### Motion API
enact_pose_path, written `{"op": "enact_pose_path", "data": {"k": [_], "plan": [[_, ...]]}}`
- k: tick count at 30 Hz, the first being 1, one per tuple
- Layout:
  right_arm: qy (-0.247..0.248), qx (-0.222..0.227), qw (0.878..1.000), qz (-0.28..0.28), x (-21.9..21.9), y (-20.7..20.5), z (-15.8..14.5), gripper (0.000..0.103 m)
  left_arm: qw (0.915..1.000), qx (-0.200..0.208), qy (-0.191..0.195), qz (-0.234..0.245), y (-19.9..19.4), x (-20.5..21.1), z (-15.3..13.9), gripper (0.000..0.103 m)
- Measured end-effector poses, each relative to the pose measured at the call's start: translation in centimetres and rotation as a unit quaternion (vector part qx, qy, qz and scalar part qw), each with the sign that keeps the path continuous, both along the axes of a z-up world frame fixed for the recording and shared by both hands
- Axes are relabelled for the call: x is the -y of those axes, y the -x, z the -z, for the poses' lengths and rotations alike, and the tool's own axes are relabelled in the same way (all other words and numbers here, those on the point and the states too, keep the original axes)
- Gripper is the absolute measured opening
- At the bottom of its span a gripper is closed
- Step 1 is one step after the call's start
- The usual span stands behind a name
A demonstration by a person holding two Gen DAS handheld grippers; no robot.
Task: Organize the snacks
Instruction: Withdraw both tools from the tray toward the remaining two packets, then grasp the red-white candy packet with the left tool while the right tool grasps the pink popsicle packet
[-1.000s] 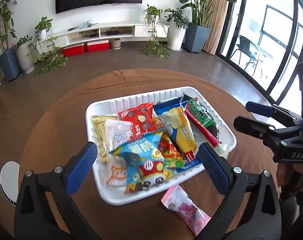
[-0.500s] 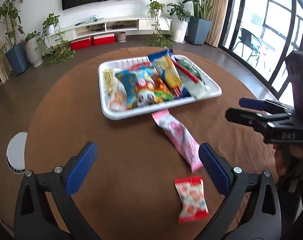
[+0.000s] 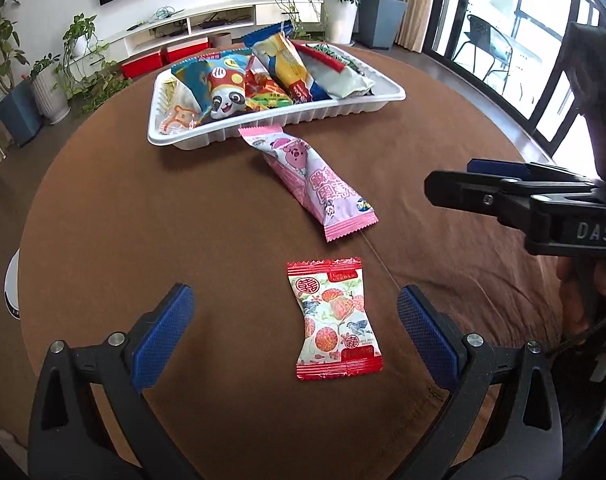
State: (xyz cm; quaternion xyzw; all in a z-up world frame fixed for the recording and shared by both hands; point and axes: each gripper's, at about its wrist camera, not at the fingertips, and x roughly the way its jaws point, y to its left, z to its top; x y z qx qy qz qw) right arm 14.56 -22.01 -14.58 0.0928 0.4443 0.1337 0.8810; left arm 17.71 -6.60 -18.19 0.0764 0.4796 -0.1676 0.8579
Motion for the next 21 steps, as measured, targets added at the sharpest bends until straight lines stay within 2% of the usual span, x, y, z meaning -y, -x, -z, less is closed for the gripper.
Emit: {"op": "enact_pose_path", "data": {"k": [2,4,8,9,13,17,21], "plan": [[0.001,-0.001,1.0,0.002,0.0,0.2,0.1,0.087,1.0,-0.002,-0.003,0.003,-0.2,0.2,0.1,0.102],[0.002,-0.002,1.0,0.0,-0.1,0.3,0.1,0.086,0.9999,-0.006,-0.012,0.005,-0.2,0.4,0.3,0.097],[0.006,0.0,1.0,-0.007,-0.5,0.4,0.2,0.085,0.9997,-0.023,-0.008,0.007,-0.8,0.4,0.9,0.076],[0.006,0.001,1.0,-0.007,-0.5,0.4,0.2,0.085,0.9996,-0.027,-0.01,0.007,-0.9,0.4,1.2,0.073],[0.01,0.002,1.0,-0.01,-0.7,0.3,0.1,0.085,0.9995,-0.024,-0.018,0.007,-1.1,0.6,1.3,0.072],[0.013,0.001,1.0,-0.013,-1.0,0.2,0.2,0.085,0.9995,-0.023,-0.019,0.01,-1.2,0.7,1.2,0.06],[0.016,-0.002,1.0,-0.018,-1.3,0.0,0.3,0.083,0.9994,-0.022,-0.02,0.018,-1.3,0.8,1.2,0.053]]}}
